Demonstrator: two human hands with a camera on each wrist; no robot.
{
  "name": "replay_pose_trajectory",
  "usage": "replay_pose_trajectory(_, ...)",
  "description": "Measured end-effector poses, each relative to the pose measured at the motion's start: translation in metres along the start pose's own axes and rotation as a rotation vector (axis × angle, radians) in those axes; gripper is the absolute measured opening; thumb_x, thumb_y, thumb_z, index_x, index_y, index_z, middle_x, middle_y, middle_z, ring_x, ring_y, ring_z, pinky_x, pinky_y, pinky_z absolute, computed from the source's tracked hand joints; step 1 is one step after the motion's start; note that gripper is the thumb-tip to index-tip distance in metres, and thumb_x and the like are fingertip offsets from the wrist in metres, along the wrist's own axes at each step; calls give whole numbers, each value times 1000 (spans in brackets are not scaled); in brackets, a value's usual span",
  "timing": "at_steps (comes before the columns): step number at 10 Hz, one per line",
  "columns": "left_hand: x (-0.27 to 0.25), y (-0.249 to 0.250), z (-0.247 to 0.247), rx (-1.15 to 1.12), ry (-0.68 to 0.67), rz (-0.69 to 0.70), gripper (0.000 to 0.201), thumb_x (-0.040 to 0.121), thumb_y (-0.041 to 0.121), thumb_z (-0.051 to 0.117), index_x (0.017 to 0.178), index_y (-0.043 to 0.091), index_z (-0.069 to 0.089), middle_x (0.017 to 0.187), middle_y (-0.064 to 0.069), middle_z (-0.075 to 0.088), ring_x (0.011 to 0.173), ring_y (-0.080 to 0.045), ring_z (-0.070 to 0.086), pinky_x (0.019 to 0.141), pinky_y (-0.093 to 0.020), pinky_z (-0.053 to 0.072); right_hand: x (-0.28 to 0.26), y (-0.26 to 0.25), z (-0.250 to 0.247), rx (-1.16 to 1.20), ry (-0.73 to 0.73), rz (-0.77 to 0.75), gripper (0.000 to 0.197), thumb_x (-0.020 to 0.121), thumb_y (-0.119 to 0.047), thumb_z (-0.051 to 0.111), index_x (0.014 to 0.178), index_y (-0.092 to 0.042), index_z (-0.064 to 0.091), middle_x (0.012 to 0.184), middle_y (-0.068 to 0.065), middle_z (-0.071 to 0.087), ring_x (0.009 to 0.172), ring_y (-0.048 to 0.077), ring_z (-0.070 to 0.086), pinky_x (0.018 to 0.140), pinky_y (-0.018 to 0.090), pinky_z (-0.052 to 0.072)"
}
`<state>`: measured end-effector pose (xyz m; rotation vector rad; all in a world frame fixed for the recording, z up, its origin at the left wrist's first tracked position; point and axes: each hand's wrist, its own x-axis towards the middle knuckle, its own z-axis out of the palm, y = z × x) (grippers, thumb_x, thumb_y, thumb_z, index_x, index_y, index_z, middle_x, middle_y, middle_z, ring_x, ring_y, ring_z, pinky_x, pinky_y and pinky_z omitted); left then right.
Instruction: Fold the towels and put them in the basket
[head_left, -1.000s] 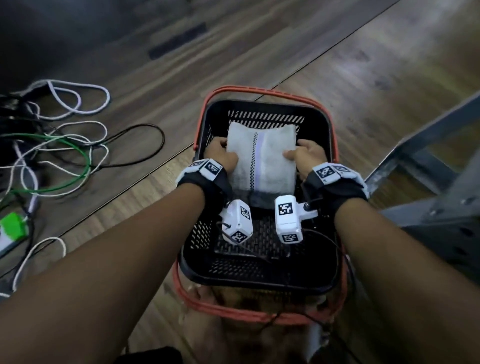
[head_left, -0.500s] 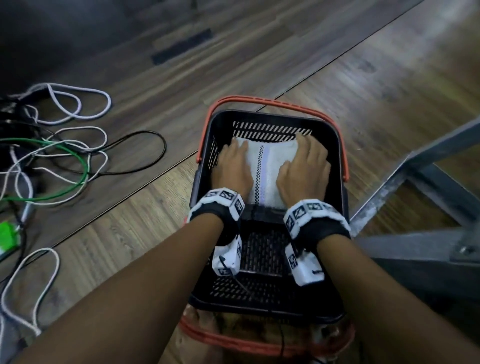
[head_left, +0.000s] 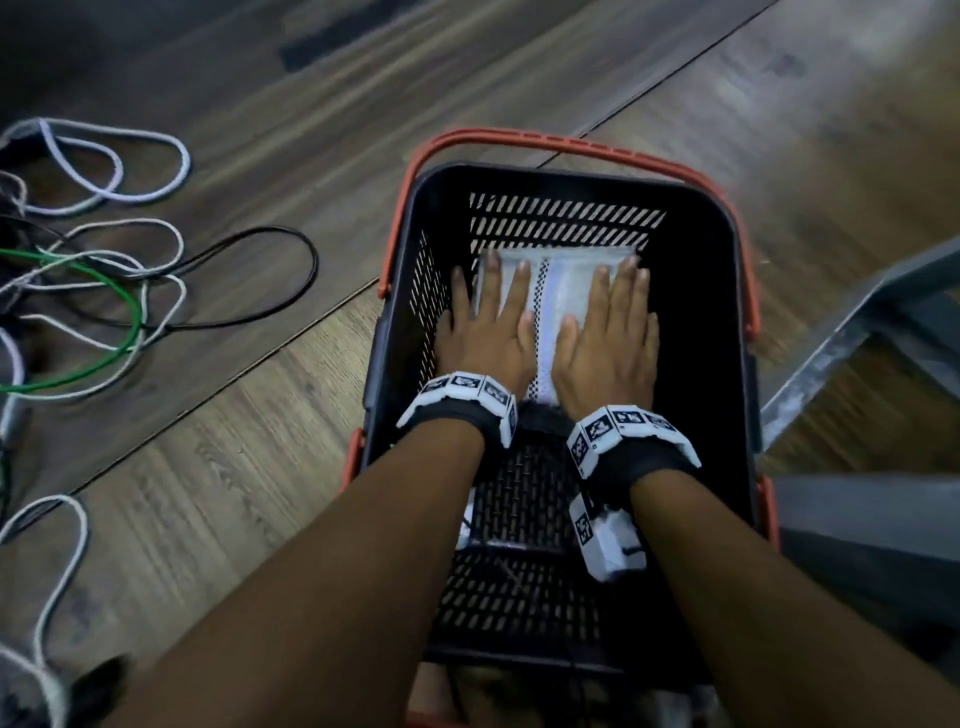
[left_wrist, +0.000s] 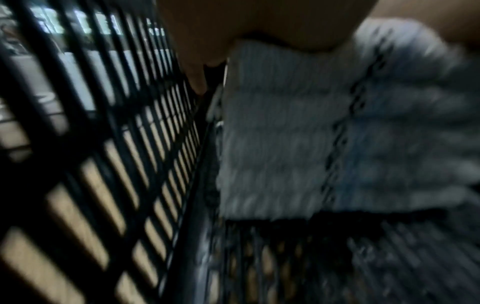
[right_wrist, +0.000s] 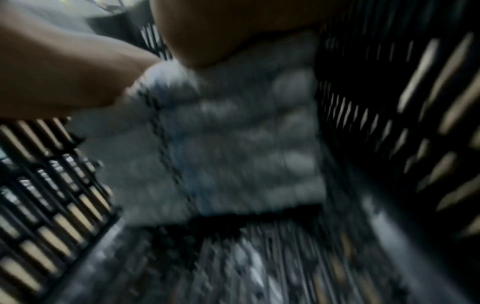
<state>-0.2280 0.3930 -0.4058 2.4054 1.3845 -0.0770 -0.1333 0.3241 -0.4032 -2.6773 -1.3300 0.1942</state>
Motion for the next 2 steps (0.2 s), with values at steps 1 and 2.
replay_pose_trajectory(1, -3, 13, -44, 158, -266, -49, 52, 97, 38, 24, 146, 24, 15, 158, -7, 5, 142, -35, 14, 108, -51, 23, 0, -6, -32, -2, -224, 38, 62, 95, -33, 30, 149, -11, 9, 159, 10, -6, 146, 23, -6, 117, 47, 8)
replay_pose_trajectory(2, -24, 22, -101, 114, -281, 8, 28, 88, 34, 38, 78, 12, 52, 114, -14, 59, 84, -29, 57, 77, -37, 40, -3, -12, -88, 159, -469, 90, 38, 93, -31, 40, 115, -3, 53, 138, 22, 43, 122, 31, 44, 95, 38, 38)
